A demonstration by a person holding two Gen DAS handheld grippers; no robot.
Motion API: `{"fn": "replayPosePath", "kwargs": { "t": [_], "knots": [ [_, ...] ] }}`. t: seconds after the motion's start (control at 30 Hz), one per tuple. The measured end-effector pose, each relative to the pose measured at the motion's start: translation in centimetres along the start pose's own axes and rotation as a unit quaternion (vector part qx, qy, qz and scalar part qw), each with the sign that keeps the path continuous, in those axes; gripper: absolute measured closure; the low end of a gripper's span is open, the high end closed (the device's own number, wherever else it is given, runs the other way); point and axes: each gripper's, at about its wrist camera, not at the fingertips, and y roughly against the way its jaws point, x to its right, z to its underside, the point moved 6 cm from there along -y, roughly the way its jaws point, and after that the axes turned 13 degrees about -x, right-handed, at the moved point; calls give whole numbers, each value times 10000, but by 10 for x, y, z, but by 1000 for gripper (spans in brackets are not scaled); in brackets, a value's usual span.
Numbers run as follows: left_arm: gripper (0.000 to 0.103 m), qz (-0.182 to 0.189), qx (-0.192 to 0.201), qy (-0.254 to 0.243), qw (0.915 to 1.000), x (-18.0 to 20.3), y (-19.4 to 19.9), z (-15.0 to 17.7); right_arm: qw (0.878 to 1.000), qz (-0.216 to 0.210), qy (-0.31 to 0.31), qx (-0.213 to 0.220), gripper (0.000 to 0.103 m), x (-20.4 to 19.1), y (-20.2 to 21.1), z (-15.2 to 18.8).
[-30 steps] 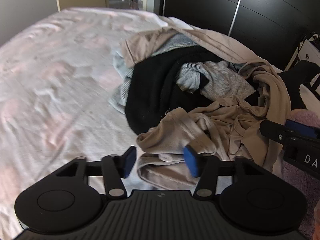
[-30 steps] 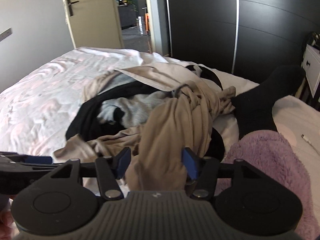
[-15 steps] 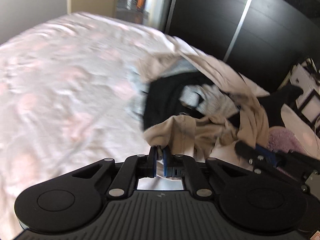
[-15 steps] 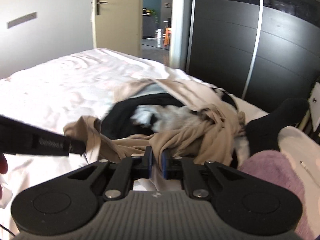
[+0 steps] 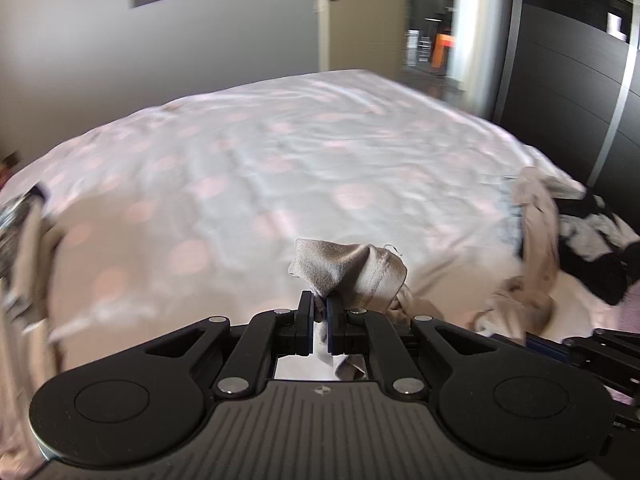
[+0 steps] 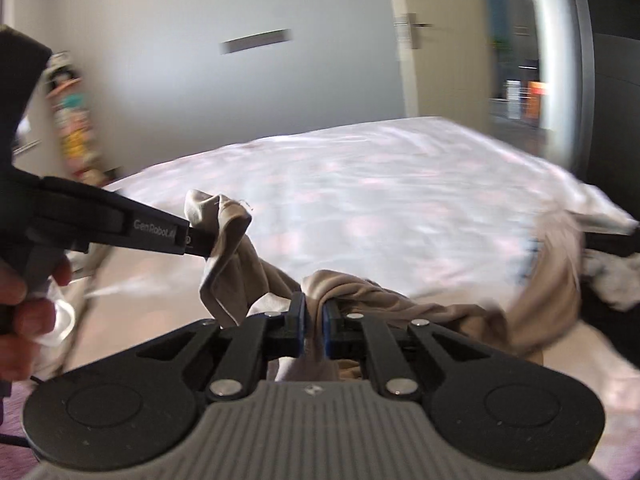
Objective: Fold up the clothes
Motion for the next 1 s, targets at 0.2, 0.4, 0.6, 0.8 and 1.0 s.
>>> {"fn": "replayPosePath", "kwargs": {
  "t": [0.2, 0.4, 0.6, 0.8, 1.0],
  "knots": [
    [98, -196, -440, 456, 9978, -59, -13, 37, 9982, -211, 422, -368, 85, -38, -17, 10],
    [77, 92, -314, 398, 9987, -60, 1, 55, 9985, 48, 267, -482, 65, -7, -6, 20],
    [54, 642, -358, 67, 9973, -32, 3, 72, 9955, 623, -128, -699, 59, 50, -8, 36],
    [48, 1194, -869, -271, 9887, 10, -32, 94, 9863, 1116, -662, -1019, 48, 106, -27, 51],
    [50, 1089, -1323, -558, 9836, 27, -70, 104, 9812, 1170, -771, -1331, 50, 125, -54, 63]
  ]
}}
